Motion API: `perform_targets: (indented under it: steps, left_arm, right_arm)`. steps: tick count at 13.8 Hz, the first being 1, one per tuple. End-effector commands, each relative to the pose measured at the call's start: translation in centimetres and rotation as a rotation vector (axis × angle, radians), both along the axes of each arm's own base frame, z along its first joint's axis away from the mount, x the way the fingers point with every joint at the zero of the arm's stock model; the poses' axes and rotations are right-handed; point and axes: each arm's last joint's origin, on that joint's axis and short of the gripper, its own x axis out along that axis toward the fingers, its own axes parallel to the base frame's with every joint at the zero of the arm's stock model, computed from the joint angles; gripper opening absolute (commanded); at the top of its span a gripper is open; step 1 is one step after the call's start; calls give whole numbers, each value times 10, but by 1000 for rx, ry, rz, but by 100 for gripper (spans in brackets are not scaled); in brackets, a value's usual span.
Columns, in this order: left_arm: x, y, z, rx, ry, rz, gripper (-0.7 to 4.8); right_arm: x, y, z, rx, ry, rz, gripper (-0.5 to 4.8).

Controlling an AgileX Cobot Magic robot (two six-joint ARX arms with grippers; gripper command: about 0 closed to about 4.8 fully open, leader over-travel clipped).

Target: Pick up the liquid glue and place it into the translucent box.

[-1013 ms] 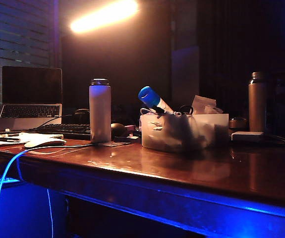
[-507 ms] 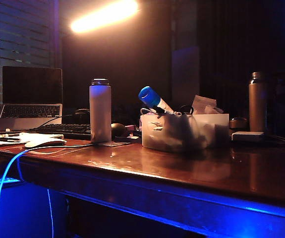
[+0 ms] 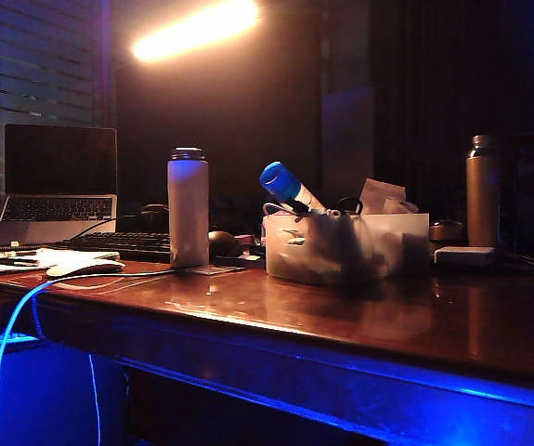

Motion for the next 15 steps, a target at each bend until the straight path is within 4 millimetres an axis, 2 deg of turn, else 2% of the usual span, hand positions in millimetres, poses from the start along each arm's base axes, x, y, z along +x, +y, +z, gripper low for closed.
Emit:
perform_targets:
  steps: [1, 8, 11, 15]
  left_arm:
    - [-1, 1, 3, -19, -34, 7, -5]
    - [6, 34, 11, -47, -135, 347, -5]
    - [7, 41, 10, -40, -132, 420, -5]
    - [7, 41, 10, -40, -132, 423, -5]
  right_arm:
    - [-3, 0, 6, 14, -69, 2, -1]
    - [-15, -10, 31, 49, -362, -73, -1]
    - [-14, -19, 32, 35, -376, -159, -1]
    - [-14, -23, 31, 25, -371, -209, -1]
